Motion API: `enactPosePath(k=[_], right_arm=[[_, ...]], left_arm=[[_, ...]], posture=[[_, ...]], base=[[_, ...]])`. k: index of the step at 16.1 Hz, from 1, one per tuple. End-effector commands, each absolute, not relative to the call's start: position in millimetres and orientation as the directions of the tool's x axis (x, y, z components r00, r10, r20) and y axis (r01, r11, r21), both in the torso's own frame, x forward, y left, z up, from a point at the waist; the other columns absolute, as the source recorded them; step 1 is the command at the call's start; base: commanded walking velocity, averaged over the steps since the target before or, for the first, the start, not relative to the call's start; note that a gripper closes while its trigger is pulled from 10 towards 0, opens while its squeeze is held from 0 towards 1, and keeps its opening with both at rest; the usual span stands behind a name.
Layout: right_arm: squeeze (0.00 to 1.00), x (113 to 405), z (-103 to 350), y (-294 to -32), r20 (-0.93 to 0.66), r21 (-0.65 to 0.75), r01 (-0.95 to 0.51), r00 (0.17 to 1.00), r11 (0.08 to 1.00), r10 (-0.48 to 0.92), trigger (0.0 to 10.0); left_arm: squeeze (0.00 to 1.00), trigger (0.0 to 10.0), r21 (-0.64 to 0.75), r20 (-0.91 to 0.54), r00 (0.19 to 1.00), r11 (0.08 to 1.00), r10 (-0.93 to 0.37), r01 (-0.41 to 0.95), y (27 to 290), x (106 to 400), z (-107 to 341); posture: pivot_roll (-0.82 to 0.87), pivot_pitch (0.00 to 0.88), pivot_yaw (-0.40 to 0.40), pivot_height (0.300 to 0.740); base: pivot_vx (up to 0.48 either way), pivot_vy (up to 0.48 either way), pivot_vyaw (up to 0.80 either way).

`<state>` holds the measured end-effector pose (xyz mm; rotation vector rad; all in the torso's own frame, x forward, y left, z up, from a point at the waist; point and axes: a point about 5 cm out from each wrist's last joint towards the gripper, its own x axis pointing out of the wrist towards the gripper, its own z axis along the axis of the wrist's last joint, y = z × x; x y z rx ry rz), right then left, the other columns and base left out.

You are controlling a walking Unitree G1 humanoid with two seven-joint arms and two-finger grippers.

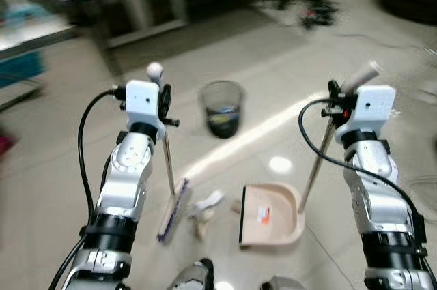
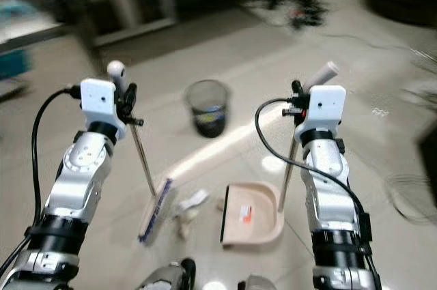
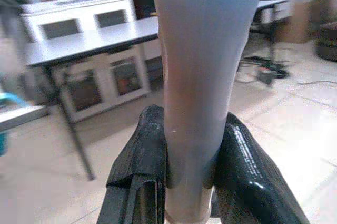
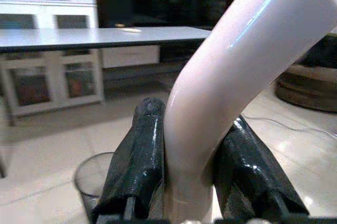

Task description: Sweep floor

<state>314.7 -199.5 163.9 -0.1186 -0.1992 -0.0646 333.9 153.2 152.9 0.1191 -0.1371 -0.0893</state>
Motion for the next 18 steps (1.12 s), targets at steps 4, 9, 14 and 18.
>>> enactPosePath(k=[4,9,14,18], right_arm=[[0.0,320.0,176.5,-196.4,0.269,-0.121,0.078,0.962,0.99,-0.042,10.0],[0.0,321.6,176.3,-197.3,0.268,-0.151,0.081,0.963,0.985,-0.038,10.0],[0.0,320.2,178.0,-205.3,0.276,-0.145,0.112,0.959,0.983,-0.068,10.0],[0.0,320.1,177.1,-205.3,0.274,-0.145,0.119,0.959,0.982,-0.076,10.0]], left_arm=[[0.0,10.0,0.138,0.156,0.984,0.988,-0.09,0.068,154.9,337.6,158.8],[0.0,10.0,0.131,0.152,0.985,0.989,-0.085,0.065,154.2,337.0,155.8],[0.0,10.0,0.111,0.155,0.985,0.992,-0.073,0.056,151.0,336.6,154.5],[0.0,10.0,0.114,0.155,0.985,0.992,-0.073,0.056,151.9,334.4,153.3]], posture=[[-0.03,0.11,0.065,0.74],[-0.04,0.111,0.07,0.74],[-0.05,0.101,0.06,0.74],[-0.04,0.115,0.059,0.74]], base=[[0.0,-0.412,0.8],[0.0,-0.412,0.8],[0.0,-0.41,0.59],[0.0,-0.411,0.59]])
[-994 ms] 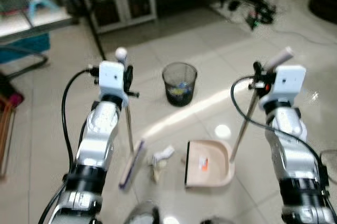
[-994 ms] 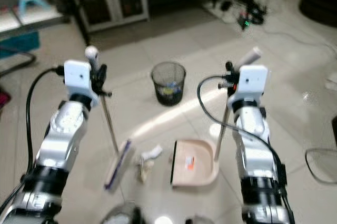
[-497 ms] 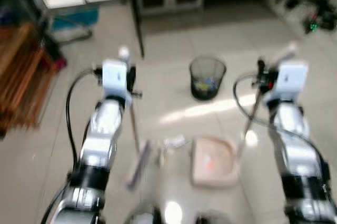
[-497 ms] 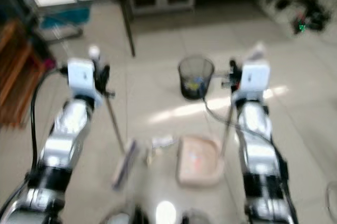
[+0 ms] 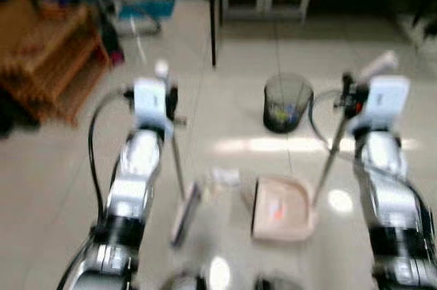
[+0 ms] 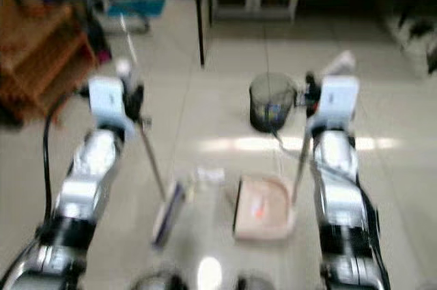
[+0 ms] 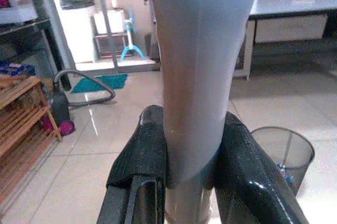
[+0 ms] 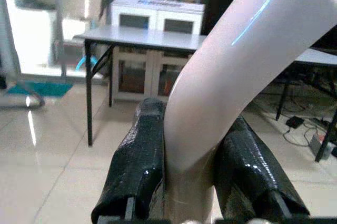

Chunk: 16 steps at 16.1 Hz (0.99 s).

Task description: Sweep floor

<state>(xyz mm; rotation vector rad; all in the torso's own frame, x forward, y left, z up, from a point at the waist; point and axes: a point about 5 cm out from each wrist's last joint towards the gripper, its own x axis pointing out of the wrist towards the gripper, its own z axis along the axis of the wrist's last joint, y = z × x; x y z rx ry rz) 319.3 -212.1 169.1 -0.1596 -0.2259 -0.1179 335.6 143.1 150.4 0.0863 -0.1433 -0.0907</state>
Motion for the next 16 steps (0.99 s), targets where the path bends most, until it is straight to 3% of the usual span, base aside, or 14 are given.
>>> enactPosePath(k=[1,4,10,16], right_arm=[[0.0,319,176,-205,0.271,-0.144,0.121,0.959,0.982,-0.079,10.0],[0.0,317,171,-207,0.243,-0.112,0.137,0.964,0.984,-0.106,10.0],[0.0,298,151,-213,0.171,-0.089,0.201,0.968,0.976,-0.184,10.0],[0.0,296,148,-214,0.144,-0.033,0.226,0.965,0.974,-0.219,10.0]], left_arm=[[0.0,10.0,0.121,0.151,0.986,0.991,-0.075,0.056,153,334,152],[0.0,10.0,0.136,0.153,0.986,0.99,-0.062,0.041,154,335,152],[0.0,10.0,0.118,0.137,0.986,0.99,-0.094,0.078,150,328,147],[0.0,10.0,0.1,0.153,0.982,0.99,-0.113,0.098,149,329,152]], posture=[[-0.04,0.113,0.059,0.74],[-0.05,0.121,0.058,0.74],[-0.05,0.126,0.053,0.74],[-0.05,0.132,0.058,0.74]], base=[[0.0,-0.412,0.58],[0.0,-0.409,0.0],[0.0,0.0,0.0],[0.0,0.0,-0.09]])
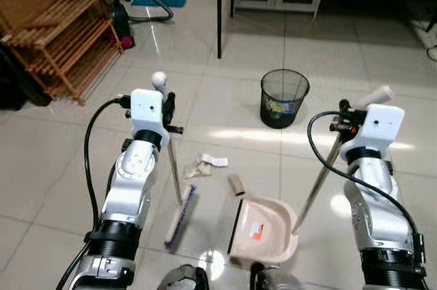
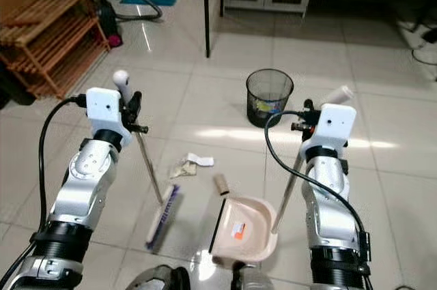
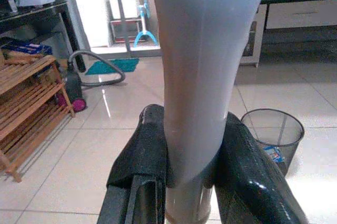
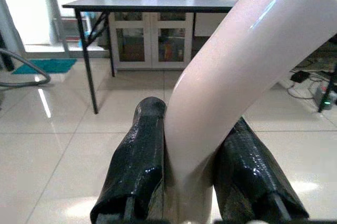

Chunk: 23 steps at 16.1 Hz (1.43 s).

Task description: Sweep floor

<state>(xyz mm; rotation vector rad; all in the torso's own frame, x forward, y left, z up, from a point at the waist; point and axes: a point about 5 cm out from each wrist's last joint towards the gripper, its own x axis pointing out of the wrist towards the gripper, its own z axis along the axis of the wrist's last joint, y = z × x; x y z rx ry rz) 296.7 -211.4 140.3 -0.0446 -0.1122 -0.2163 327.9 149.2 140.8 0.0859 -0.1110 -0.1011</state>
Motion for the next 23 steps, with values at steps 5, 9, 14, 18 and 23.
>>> enactPosePath(k=[5,9,14,18,23], right_arm=[[0.0,296,150,-212,0.149,-0.036,0.234,0.963,0.972,-0.226,10.0],[0.0,294,149,-215,0.146,-0.023,0.244,0.96,0.97,-0.238,10.0],[0.0,294,151,-217,0.163,-0.033,0.254,0.956,0.967,-0.246,10.0],[0.0,295,153,-219,0.17,-0.037,0.257,0.954,0.966,-0.247,10.0],[0.0,300,162,-215,0.209,-0.047,0.234,0.953,0.971,-0.219,10.0]], left_arm=[[0.0,10.0,0.09,0.152,0.98,0.989,-0.129,0.117,149,331,154],[0.0,10.0,0.091,0.153,0.977,0.987,-0.148,0.135,148,331,154],[0.0,10.0,0.091,0.156,0.973,0.984,-0.168,0.156,144,334,155],[0.0,10.0,0.083,0.158,0.973,0.984,-0.169,0.157,143,336,156],[0.0,10.0,0.069,0.161,0.976,0.988,-0.15,0.14,143,337,155]], posture=[[-0.05,0.13,0.071,0.74],[-0.05,0.116,0.075,0.74],[-0.06,0.103,0.083,0.74],[-0.05,0.106,0.076,0.74],[-0.06,0.097,0.069,0.74]], base=[[0.161,0.0,0.0],[0.31,0.0,-0.21],[0.337,0.0,-0.16],[0.336,0.0,0.0],[0.33,0.0,0.0]])
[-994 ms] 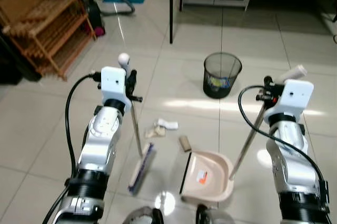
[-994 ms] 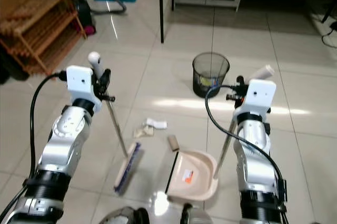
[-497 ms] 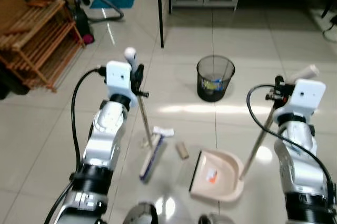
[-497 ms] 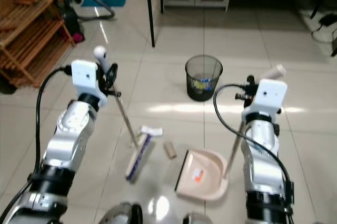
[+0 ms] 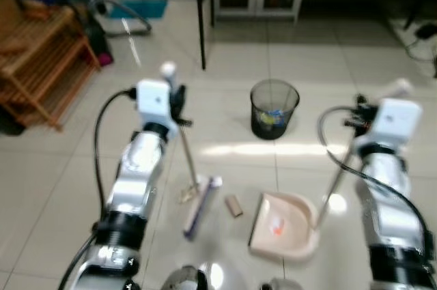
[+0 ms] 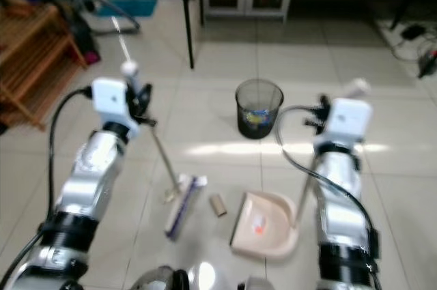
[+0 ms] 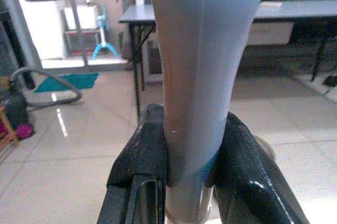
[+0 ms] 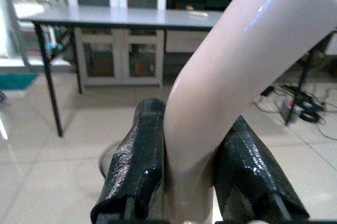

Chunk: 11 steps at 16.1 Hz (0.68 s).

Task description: Sweep floor

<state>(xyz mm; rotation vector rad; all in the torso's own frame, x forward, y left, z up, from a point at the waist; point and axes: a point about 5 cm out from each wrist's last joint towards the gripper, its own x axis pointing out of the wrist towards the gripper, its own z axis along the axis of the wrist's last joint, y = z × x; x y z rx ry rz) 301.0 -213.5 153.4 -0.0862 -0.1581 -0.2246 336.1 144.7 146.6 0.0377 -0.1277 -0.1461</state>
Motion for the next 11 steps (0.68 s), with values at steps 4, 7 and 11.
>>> enactPosePath(k=[4,7,11], right_arm=[[0.0,298.4,159.3,-218.3,0.209,-0.063,0.237,0.953,0.969,-0.219,10.0],[0.0,299.9,161.7,-217.7,0.218,-0.069,0.233,0.952,0.97,-0.214,10.0],[0.0,306.7,163.1,-218.8,0.222,-0.097,0.235,0.952,0.967,-0.209,10.0]], left_arm=[[0.0,10.0,0.071,0.156,0.976,0.987,-0.151,0.142,141.6,335.0,150.5],[0.0,10.0,0.081,0.173,0.977,0.99,-0.127,0.114,143.8,335.8,151.1],[0.0,10.0,0.084,0.174,0.981,0.994,-0.087,0.074,148.2,340.1,151.0]], posture=[[-0.06,0.068,0.066,0.74],[-0.06,0.074,0.067,0.74],[-0.05,0.096,0.064,0.74]], base=[[0.24,0.0,0.0],[0.0,0.0,0.0],[0.0,0.0,0.0]])
